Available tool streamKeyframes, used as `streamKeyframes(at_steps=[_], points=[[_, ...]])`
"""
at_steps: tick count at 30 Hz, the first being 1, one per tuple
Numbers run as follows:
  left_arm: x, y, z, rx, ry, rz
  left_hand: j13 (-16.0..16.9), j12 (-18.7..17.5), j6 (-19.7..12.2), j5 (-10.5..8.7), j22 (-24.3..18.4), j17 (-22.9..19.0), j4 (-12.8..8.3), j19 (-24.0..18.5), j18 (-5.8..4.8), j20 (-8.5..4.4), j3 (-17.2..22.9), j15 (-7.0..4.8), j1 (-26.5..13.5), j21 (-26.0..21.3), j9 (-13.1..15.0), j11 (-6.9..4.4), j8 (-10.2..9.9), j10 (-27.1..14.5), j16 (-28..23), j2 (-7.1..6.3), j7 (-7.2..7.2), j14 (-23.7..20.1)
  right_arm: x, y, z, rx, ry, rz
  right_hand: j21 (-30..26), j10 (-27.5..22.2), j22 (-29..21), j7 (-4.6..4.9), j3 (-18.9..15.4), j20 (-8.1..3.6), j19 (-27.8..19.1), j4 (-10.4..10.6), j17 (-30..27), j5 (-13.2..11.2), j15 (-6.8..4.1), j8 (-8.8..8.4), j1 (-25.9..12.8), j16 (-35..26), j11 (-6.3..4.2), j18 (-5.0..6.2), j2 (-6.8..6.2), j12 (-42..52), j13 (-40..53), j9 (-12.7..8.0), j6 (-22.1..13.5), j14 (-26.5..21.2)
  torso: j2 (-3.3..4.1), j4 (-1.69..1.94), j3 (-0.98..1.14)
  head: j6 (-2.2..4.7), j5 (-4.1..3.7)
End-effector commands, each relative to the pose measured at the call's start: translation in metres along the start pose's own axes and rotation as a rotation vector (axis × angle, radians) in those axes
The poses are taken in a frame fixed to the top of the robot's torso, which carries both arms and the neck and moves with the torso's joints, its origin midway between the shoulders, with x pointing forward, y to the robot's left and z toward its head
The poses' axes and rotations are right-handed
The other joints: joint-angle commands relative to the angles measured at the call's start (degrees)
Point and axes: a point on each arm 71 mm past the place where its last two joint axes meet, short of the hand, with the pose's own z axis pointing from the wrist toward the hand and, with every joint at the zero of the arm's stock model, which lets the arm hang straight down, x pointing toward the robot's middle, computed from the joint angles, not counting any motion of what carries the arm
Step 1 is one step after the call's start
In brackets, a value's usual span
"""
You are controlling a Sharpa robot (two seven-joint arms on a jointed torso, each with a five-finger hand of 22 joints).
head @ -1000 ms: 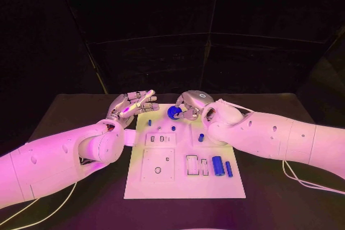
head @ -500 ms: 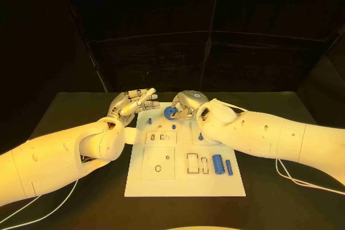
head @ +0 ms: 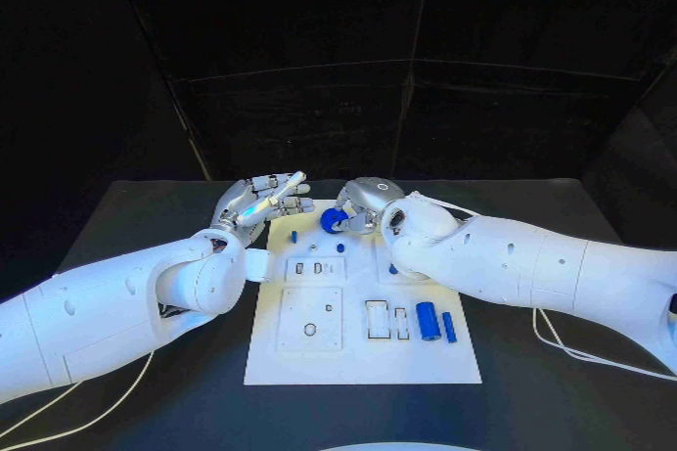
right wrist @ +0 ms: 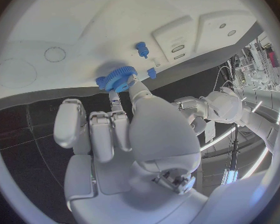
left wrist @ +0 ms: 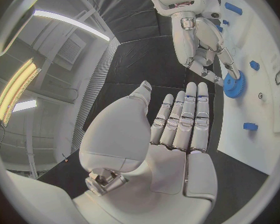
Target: Assemble the parts on the task board
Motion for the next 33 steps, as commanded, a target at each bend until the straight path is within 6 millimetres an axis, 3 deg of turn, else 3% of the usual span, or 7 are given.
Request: streamKeyframes(at_steps=[1, 13, 26, 33], points=[[0.002, -0.002, 0.001, 0.012, 0.013, 0.000, -0.1, -0.2, 0.1, 0.00, -0.1, 0.0, -0.3, -0.1, 0.02, 0.42, 0.0, 0.39, 0.5, -0.4, -0.1, 0.27, -0.2, 0.0, -0.2, 0.17, 2.55, -0.2, 0.001, 0.001, 0.002, 0.004, 0.030, -0.024, 0.2, 2.1, -0.1, 0.18, -0.1, 0.25, 0.1, 0.4, 12.5, -0.8, 0.53, -0.73, -0.7, 0.3, 0.65, -0.70, -0.03, -0.4, 9.6, -0.2, -0.7, 5.6, 0.02, 0.08, -0.02, -0.02, 0.00], [0.002, -0.002, 0.001, 0.011, 0.014, -0.001, -0.1, -0.2, 0.1, 0.00, -0.1, 0.0, -0.3, -0.1, 0.02, 0.42, 0.0, 0.39, 0.5, -0.4, -0.1, 0.27, -0.2, 0.0, -0.2, 0.17, 2.55, -0.2, 0.003, 0.005, 0.002, 0.013, 0.045, -0.032, 0.0, 1.0, -0.5, 1.19, -0.3, 1.09, -0.3, 0.8, 12.5, -2.0, 1.40, -3.81, -1.3, 0.3, 1.56, -0.61, -0.44, -1.8, 8.4, -0.8, -3.5, 5.6, 0.00, 0.03, -0.02, -0.09, 0.05], [0.002, -0.002, 0.001, 0.010, 0.016, -0.002, -0.1, -0.2, 0.1, 0.00, -0.1, 0.0, -0.3, -0.1, 0.02, 0.42, 0.0, 0.39, 0.5, -0.4, -0.1, 0.27, -0.2, 0.0, -0.2, 0.17, 2.55, -0.2, 0.001, 0.002, -0.001, 0.015, 0.026, -0.025, 0.1, 1.0, -0.5, 1.40, -0.5, 1.34, -0.3, 1.3, 12.5, -2.2, 1.64, -4.44, -1.9, 0.3, 1.80, -0.61, -0.56, -1.9, 8.4, -0.9, -3.9, 5.6, -0.03, 0.04, -0.01, 0.05, -0.01], [-0.002, -0.002, 0.000, 0.011, 0.009, 0.002, -0.1, -0.2, 0.1, 0.00, -0.1, 0.0, -0.3, -0.1, 0.02, 0.42, 0.0, 0.39, 0.5, -0.4, -0.1, 0.27, -0.2, 0.0, -0.2, 0.17, 2.55, -0.2, -0.015, -0.018, -0.024, -0.044, -0.097, 0.116, -0.1, 0.9, -1.0, 1.58, -0.6, 1.50, -0.6, 1.9, 12.1, -1.9, 1.77, -4.97, -2.4, 0.2, 1.94, -0.50, -0.52, -2.0, 8.3, -0.9, -4.2, 5.5, -0.17, -0.30, 0.01, 0.35, 0.12]])
